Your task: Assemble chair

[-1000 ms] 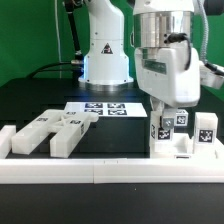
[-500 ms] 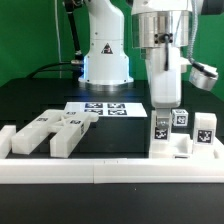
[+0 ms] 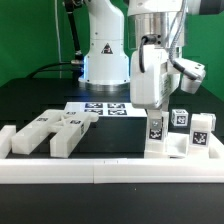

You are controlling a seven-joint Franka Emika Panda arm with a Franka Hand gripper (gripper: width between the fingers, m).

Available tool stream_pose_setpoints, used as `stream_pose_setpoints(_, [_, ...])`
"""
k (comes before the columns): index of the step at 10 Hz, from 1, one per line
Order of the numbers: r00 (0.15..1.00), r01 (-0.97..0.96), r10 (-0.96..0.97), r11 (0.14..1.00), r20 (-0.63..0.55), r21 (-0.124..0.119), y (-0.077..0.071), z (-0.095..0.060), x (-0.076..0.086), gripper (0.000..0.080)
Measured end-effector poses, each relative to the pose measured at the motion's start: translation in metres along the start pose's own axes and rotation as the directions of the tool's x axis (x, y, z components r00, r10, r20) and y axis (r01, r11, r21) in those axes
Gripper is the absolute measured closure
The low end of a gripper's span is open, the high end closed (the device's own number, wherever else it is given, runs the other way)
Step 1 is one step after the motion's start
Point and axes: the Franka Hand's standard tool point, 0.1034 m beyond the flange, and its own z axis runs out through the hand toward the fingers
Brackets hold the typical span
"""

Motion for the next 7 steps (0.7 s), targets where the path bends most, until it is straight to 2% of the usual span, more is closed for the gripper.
stream_pose_setpoints(3, [1.0,0.006,-0.006,1.0,-0.004,0.001,0.0,0.0,0.002,0.0508])
stream_pose_setpoints(5, [1.0,0.03,-0.03,1.0,-0.003,0.001,0.001,0.0,0.0,0.0263])
stream_pose_setpoints(6, [0.995,0.097,-0.097,0.995,0.002,0.006,0.0,-0.005,-0.002,0.0263])
stream_pose_setpoints(7, [0.988,0.157,-0.157,0.988,0.007,0.011,-0.001,-0.011,-0.004,0.0171])
